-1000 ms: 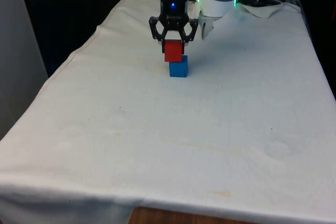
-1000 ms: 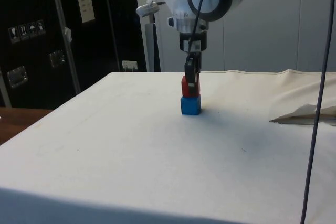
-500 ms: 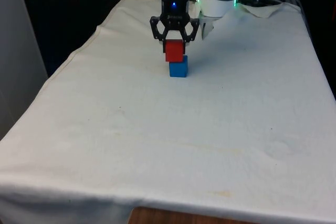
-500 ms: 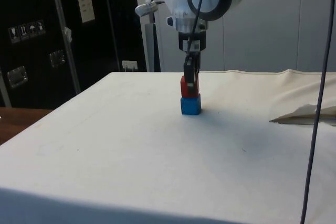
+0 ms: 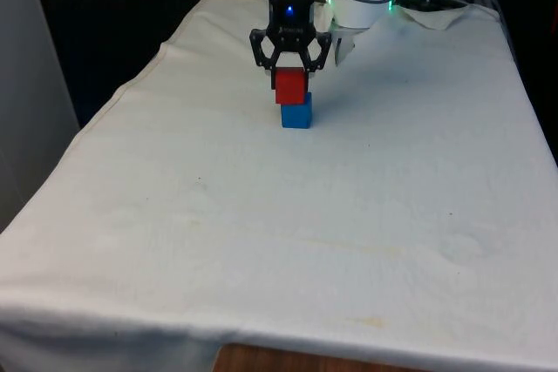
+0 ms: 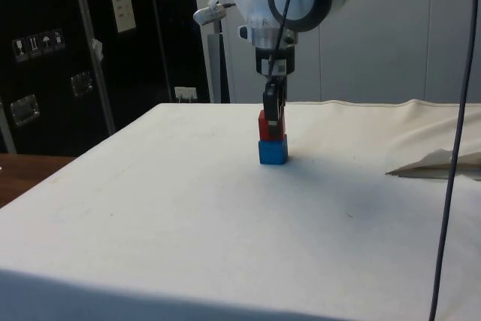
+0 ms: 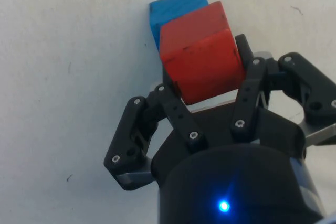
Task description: Stack the two cubes.
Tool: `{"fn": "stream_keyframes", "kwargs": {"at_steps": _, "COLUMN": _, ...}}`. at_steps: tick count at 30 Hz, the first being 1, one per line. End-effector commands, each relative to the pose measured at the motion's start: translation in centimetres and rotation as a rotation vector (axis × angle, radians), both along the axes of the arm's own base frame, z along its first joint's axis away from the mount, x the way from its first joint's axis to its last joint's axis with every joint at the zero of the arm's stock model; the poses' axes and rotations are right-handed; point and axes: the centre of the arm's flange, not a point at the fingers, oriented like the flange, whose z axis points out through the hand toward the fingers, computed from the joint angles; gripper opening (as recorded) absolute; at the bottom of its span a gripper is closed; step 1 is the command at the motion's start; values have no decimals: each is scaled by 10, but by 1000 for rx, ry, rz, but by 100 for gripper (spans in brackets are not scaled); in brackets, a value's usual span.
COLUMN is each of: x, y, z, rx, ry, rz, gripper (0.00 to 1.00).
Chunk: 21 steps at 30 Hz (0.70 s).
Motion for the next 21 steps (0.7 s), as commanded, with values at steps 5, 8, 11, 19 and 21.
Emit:
{"fn": "stream_keyframes", "kwargs": {"at_steps": 5, "x": 0, "y": 0, "z": -1, "rx": 1, "ry": 0, "rz": -1, "gripper": 5}}
{"fn": "stream_keyframes", "kwargs": {"at_steps": 8, "x": 0, "y": 0, "z": -1, "rx": 1, "ry": 1, "rz": 0, "gripper": 16}}
{"fn": "stream_keyframes", "kwargs": {"at_steps": 11, "x": 0, "y": 0, "z": 0, "rx": 0, "ry": 0, "rz": -1, "gripper": 54}}
{"fn": "stream_keyframes", "kwargs": {"at_steps": 19, "x": 0, "y": 0, "z": 0, "rx": 0, "ry": 1, "rz": 0, "gripper": 100}}
{"fn": "stream_keyframes", "kwargs": {"at_steps": 21, "x": 0, "y": 0, "z": 0, "rx": 0, "ry": 1, "rz": 0, "gripper": 100}}
